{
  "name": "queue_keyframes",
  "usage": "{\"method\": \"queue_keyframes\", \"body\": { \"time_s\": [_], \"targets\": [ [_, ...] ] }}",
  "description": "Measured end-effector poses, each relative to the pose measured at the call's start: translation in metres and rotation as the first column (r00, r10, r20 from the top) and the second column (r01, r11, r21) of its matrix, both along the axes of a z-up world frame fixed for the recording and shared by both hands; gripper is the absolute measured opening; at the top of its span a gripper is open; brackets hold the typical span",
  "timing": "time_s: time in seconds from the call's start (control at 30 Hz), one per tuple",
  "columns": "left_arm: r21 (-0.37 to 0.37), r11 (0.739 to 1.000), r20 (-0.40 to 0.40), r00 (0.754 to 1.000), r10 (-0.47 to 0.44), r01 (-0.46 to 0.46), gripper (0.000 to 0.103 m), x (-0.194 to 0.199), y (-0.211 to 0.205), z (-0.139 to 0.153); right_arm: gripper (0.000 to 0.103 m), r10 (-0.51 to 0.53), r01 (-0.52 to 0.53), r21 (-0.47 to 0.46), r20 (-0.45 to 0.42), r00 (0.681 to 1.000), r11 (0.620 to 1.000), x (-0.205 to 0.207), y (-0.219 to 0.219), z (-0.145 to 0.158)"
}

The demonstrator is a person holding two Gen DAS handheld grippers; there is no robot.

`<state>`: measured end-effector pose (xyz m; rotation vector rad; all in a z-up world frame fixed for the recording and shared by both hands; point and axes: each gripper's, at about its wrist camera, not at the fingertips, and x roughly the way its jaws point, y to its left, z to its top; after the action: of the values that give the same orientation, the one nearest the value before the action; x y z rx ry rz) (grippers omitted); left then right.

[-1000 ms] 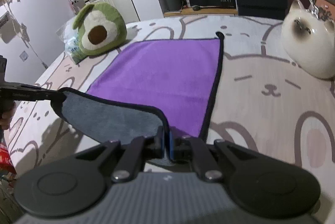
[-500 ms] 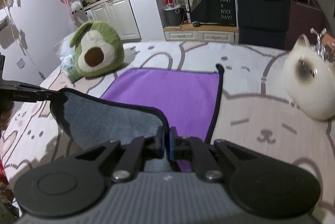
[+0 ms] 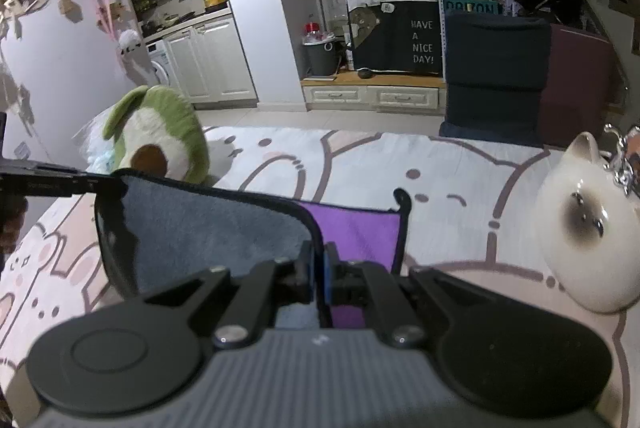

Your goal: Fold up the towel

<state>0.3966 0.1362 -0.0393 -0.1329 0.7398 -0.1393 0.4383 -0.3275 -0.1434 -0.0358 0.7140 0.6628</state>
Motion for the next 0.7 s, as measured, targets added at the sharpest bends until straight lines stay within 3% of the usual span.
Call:
{"method": "queue_keyframes", "body": {
  "time_s": [0.7],
  "targets": [
    [0.078, 0.997, -0.050, 0.999, -0.008, 0.012, 0.005, 0.084, 0.006, -0.033, 0.006, -0.045, 0.044, -0.023, -0.029, 0.999, 0.999, 0.087, 0.028, -0.034]
  ]
}}
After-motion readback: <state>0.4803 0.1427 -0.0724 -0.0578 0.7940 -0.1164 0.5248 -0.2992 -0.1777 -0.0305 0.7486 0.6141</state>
